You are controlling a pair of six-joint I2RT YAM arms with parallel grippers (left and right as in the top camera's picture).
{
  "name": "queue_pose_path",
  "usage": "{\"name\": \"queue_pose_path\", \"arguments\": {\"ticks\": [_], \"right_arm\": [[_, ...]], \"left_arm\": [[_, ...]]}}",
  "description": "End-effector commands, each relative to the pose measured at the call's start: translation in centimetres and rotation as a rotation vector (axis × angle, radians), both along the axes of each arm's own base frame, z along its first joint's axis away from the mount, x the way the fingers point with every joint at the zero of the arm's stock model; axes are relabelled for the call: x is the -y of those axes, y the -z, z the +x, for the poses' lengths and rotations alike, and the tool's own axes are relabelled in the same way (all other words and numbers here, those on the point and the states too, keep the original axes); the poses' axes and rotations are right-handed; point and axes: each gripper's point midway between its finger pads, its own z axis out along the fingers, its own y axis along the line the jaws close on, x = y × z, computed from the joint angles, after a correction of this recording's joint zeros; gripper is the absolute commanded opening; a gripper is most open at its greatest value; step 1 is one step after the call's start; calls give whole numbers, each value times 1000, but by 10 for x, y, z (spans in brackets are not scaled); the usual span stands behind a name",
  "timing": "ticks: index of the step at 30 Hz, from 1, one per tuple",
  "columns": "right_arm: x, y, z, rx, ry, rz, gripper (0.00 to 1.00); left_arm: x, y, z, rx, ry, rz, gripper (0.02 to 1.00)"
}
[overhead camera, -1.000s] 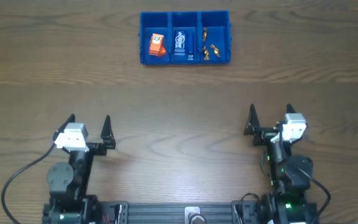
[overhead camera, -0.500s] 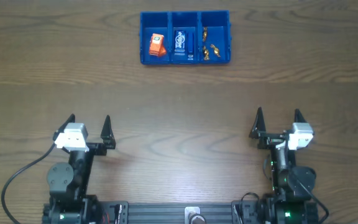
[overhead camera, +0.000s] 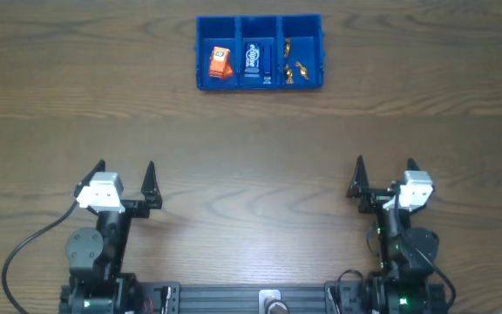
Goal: Sort Candies Into Trays
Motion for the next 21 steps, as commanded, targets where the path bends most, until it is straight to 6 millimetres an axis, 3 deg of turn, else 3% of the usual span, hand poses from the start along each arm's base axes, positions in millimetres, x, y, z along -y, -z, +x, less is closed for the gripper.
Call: {"name": "queue_pose_path", "arguments": {"ticks": [1,12,21], "right_arm": [[0,1,0,-2,0,-5,998],[0,1,0,-4,-12,-142,998],[0,1,0,-4,-11,-145,996]], "left_arm": [[2,16,-1,-47,13,10,998],[2,16,-1,-47,13,10,998],[2,16,-1,-47,13,10,996]]}}
